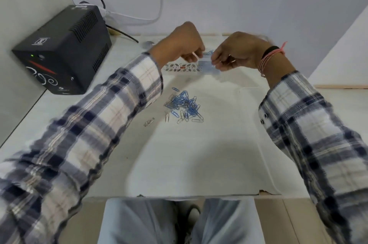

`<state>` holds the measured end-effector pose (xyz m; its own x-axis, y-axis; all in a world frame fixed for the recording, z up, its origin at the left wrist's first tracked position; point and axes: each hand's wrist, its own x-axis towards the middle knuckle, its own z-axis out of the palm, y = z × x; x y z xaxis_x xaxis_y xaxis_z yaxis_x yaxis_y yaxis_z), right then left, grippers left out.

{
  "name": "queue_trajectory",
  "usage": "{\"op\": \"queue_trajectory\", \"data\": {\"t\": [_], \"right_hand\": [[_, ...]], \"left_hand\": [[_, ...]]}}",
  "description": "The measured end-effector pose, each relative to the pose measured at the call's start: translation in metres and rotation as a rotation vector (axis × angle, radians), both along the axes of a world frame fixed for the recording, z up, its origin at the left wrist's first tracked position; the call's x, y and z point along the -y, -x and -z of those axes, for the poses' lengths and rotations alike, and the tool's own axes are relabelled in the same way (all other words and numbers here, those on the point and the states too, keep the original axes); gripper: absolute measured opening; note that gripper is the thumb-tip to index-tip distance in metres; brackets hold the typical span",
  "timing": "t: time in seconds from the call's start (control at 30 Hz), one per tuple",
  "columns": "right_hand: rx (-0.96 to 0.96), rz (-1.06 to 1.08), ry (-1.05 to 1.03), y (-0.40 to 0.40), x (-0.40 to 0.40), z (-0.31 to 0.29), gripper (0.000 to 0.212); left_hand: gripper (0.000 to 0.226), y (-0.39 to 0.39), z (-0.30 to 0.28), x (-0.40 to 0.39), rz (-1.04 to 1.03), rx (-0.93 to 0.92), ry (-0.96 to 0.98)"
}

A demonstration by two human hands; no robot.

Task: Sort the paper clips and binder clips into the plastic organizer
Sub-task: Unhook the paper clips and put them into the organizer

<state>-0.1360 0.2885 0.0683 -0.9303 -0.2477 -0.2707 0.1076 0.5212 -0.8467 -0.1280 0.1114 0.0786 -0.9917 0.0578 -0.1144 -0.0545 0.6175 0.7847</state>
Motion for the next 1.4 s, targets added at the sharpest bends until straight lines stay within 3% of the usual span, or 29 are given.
{"op": "queue_trajectory", "data": {"t": [0.17, 0.27, 0.43, 0.53, 0.7, 0.8, 0.87, 1.07, 1.17, 1.3, 1.4], "right_hand": [[-0.227, -0.256, -0.365, -0.029, 0.037, 0.034, 0.043], [-0.383, -0.357, -0.525, -0.039, 0.056, 0.048, 0.052], [-0.421, -0.442, -0.573, -0.05, 0.065, 0.06, 0.045], [-0.371, -0.491, -0.491, -0.059, 0.06, 0.053, 0.04], [-0.328, -0.487, -0.43, -0.069, 0.04, 0.044, 0.034], [-0.285, -0.496, -0.613, -0.078, 0.037, 0.044, 0.056], [-0.293, -0.528, -0.678, -0.083, 0.043, 0.05, 0.06], [-0.425, -0.458, -0.513, -0.088, 0.057, 0.062, 0.036], [-0.386, -0.394, -0.475, -0.083, 0.046, 0.064, 0.045], [-0.308, -0.433, -0.537, -0.079, 0.038, 0.063, 0.065], [-0.357, -0.48, -0.563, -0.08, 0.049, 0.062, 0.062]], "left_hand": [[0.023, -0.041, 0.041, 0.016, 0.118, -0.012, 0.443], [0.034, -0.057, 0.056, 0.036, 0.079, -0.015, 0.569], [0.041, -0.088, 0.066, 0.056, 0.108, -0.018, 0.475], [0.052, -0.108, 0.063, 0.068, 0.138, 0.041, 0.325], [0.054, -0.131, 0.057, 0.099, 0.065, 0.08, 0.43], [0.055, -0.137, 0.066, 0.106, 0.016, 0.205, 0.4], [0.056, -0.139, 0.07, 0.095, 0.043, 0.178, 0.36], [0.045, -0.129, 0.068, 0.067, 0.115, 0.014, 0.258], [0.044, -0.123, 0.065, 0.08, 0.097, -0.025, 0.182], [0.074, -0.117, 0.062, 0.09, 0.303, 0.029, 0.465], [0.068, -0.108, 0.065, 0.084, 0.387, -0.011, 0.472]]}}
